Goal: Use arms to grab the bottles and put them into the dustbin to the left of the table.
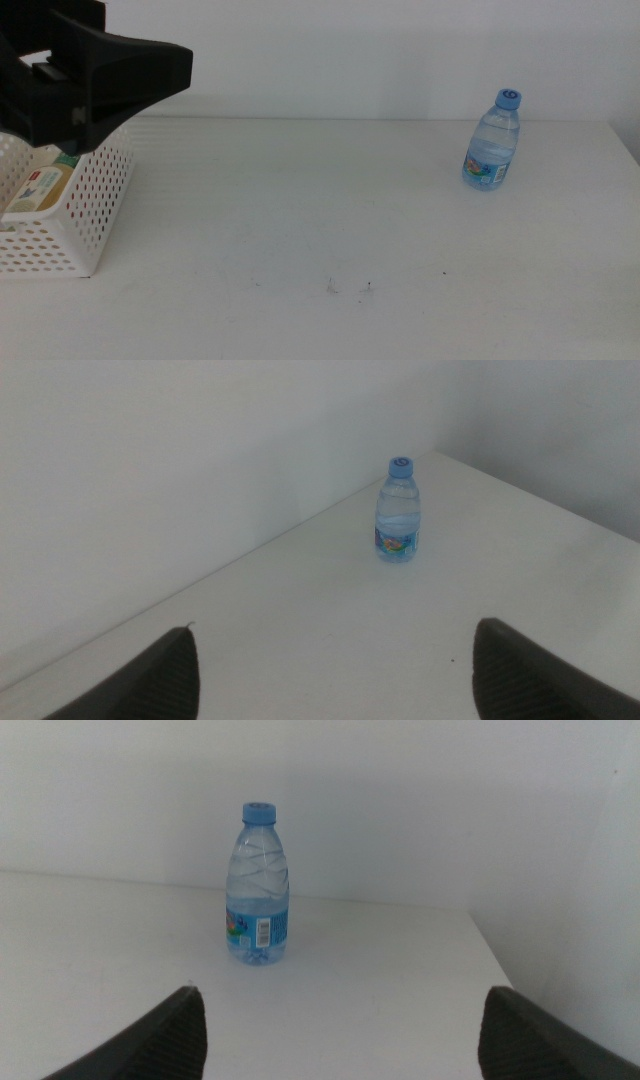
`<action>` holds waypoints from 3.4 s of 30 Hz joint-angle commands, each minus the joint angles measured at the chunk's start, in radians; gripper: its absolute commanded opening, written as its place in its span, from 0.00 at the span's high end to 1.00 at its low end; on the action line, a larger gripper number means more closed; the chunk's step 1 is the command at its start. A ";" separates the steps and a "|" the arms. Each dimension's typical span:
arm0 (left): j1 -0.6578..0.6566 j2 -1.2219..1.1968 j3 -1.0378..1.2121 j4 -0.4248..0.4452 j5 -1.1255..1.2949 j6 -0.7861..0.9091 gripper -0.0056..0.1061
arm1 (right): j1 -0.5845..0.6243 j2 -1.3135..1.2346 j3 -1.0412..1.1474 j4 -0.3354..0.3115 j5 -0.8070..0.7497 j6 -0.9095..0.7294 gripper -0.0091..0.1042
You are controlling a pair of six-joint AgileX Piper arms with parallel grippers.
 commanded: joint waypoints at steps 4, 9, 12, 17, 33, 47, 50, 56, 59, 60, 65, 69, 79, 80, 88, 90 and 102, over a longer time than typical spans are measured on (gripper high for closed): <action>-0.002 -0.001 0.004 -0.002 -0.013 -0.005 0.11 | -0.004 -0.004 0.004 0.014 -0.057 0.058 0.21; -0.002 -0.001 0.004 -0.002 -0.013 -0.005 0.11 | -0.004 0.006 0.004 0.001 -0.217 0.060 0.21; -0.002 -0.001 0.004 -0.002 -0.013 -0.005 0.11 | -0.004 0.143 0.004 0.001 -0.294 0.077 0.21; -0.002 -0.001 0.004 -0.002 -0.013 -0.005 0.11 | -0.004 0.489 0.004 0.005 -0.546 0.129 0.21; -0.002 -0.001 0.004 -0.002 -0.013 -0.005 0.11 | -0.004 1.188 -0.027 -0.330 -1.120 0.356 0.21; -0.002 -0.001 0.004 -0.002 -0.013 -0.005 0.11 | -0.001 1.639 -0.448 -0.372 -1.121 0.310 0.21; -0.002 -0.001 0.004 -0.002 -0.013 -0.005 0.11 | -0.001 1.716 -0.544 -0.400 -1.120 0.310 0.21; -0.002 -0.001 0.004 -0.002 -0.013 -0.005 0.11 | -0.001 1.861 -0.703 -0.441 -1.111 0.305 0.21; -0.002 -0.001 0.004 -0.002 -0.013 -0.005 0.11 | -0.001 1.920 -0.778 -0.480 -1.106 0.307 0.21; -0.002 -0.001 0.004 -0.002 -0.013 -0.005 0.11 | -0.001 1.940 -0.802 -0.478 -1.096 0.307 0.21; -0.002 -0.001 0.004 -0.002 -0.013 -0.005 0.11 | -0.001 2.026 -0.914 -0.496 -1.049 0.323 0.21; -0.002 -0.001 0.004 -0.002 -0.013 -0.005 0.11 | -0.001 2.094 -1.003 -0.555 -1.037 0.364 0.21; -0.002 -0.001 0.004 -0.002 -0.013 -0.005 0.11 | -0.001 2.193 -1.126 -0.611 -1.026 0.428 0.54; -0.002 -0.001 0.004 -0.002 -0.013 -0.005 0.11 | -0.001 2.193 -1.128 -0.644 -1.029 0.441 0.68; -0.002 -0.001 0.004 -0.002 -0.013 -0.005 0.11 | 0.147 2.105 -1.203 -0.780 -0.960 0.527 0.91; -0.002 -0.001 0.004 -0.002 -0.013 -0.005 0.11 | 0.228 2.095 -1.248 -0.780 -0.923 0.539 0.91; -0.002 -0.001 0.004 -0.002 -0.013 -0.005 0.11 | 0.537 2.276 -1.464 -0.711 -0.830 0.539 0.91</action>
